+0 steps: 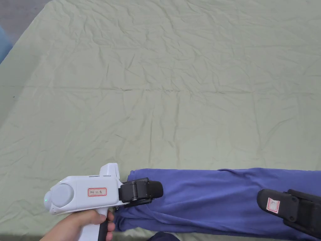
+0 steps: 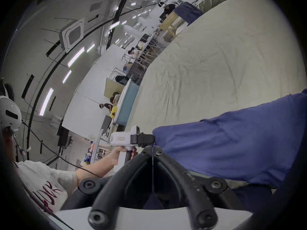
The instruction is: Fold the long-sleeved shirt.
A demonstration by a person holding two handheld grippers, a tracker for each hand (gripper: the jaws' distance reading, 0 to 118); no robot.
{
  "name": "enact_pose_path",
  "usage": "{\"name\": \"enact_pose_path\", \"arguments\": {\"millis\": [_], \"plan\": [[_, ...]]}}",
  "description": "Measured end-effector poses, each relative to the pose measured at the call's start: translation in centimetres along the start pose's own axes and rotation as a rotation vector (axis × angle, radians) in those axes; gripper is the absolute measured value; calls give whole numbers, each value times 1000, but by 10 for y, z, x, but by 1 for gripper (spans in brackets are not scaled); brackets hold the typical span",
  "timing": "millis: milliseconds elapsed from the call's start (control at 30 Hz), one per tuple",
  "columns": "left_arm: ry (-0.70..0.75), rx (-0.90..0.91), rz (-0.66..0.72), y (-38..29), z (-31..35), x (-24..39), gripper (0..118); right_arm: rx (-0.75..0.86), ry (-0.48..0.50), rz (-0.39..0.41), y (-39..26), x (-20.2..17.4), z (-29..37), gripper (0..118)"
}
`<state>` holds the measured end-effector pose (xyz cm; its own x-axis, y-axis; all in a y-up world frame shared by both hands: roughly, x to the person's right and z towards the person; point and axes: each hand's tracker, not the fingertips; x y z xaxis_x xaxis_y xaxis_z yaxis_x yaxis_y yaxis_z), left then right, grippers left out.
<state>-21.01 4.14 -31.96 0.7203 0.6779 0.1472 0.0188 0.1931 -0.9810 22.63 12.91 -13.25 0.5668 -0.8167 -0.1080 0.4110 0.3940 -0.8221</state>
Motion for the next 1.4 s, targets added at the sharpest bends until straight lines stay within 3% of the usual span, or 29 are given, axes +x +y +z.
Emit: {"name": "enact_pose_path", "arguments": {"millis": [33, 67, 100, 133, 167, 233, 600, 900, 1167, 1400], "plan": [[27, -5, -22, -1, 0, 5, 109, -5, 0, 2, -1, -2, -4, 4], [91, 7, -84, -4, 3, 13, 81, -11, -2, 4, -2, -3, -7, 4], [200, 28, -154, -6, 7, 21, 25, -18, -7, 5, -2, -4, -11, 4], [273, 29, -192, -8, 6, 19, 8, -23, -12, 8, -2, -8, -15, 4], [134, 19, -99, -8, 12, 17, 8, -30, -16, 11, -3, -11, -19, 4], [56, 16, -14, -6, 23, 19, 8, -42, -26, 20, -3, -14, -23, 4], [-53, 113, -46, 13, 93, 33, 7, -20, -130, 38, 8, -30, -27, 2], [-49, 166, -38, 41, 151, 18, 7, 13, -171, 58, 23, -48, -42, 2], [41, 233, 31, 56, 204, -16, 7, -54, -430, 71, 23, -63, -56, 2], [129, 323, 83, 60, 251, -33, 7, -62, -416, 14, 16, -58, -60, 2]]}}
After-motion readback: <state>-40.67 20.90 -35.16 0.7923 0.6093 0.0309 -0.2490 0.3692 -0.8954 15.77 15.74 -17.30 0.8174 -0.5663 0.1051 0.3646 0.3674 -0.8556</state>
